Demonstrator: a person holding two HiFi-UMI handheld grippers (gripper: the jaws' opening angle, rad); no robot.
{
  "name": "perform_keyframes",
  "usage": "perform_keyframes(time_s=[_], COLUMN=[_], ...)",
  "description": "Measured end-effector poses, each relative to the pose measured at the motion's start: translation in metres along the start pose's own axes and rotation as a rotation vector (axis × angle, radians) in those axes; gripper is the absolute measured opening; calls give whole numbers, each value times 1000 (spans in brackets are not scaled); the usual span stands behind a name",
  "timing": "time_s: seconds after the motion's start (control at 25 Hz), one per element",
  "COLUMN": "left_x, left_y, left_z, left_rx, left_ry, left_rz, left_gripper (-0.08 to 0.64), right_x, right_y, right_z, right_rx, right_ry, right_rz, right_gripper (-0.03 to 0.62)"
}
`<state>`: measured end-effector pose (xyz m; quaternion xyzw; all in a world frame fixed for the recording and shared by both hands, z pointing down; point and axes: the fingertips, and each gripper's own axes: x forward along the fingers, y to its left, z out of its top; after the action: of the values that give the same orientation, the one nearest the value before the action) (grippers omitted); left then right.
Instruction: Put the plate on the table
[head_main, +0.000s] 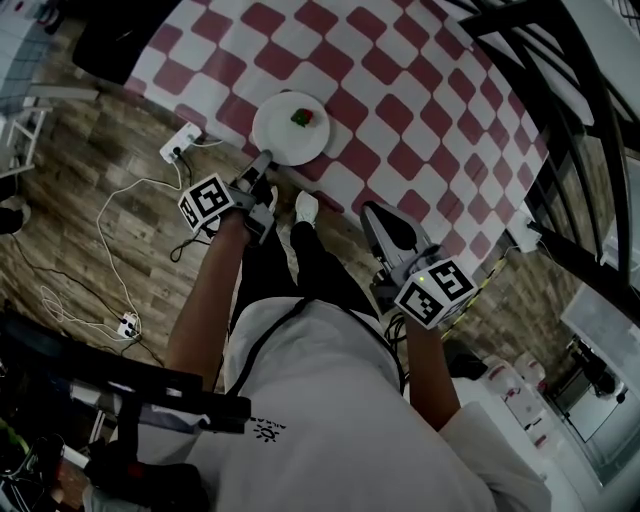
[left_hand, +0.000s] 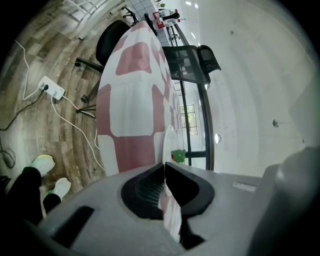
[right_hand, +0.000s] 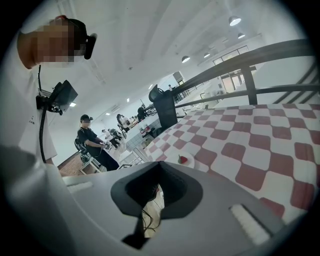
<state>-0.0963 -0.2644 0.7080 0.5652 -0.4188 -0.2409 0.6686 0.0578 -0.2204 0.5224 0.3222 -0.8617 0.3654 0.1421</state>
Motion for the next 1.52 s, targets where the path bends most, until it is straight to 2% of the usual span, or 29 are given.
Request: perform_keyframes(time_s=[0.16,0.84,1.04,1.24,1.52], left_x=[-1,1,2,6,5], left_y=[6,11,9,-4,-11], left_z=[0,0,0,-1,-3], left_rx=[-13,-35,-27,-18,3], left_ry=[-13,-62,-55,-48,-34], left_rz=[92,348,340,257,225], left_gripper=[20,37,40,140,203], right_x=[-3,-19,-24,-30,-40], right_y=[0,5,7,7,11], right_z=[3,23,28,32,31], right_rx=[1,0,-6,-10,-15], right_ry=[-14,-85,-104,-117,-130], right_rz=[-2,-12,-15,-24,-28], right_gripper=[9,8,9,9,9])
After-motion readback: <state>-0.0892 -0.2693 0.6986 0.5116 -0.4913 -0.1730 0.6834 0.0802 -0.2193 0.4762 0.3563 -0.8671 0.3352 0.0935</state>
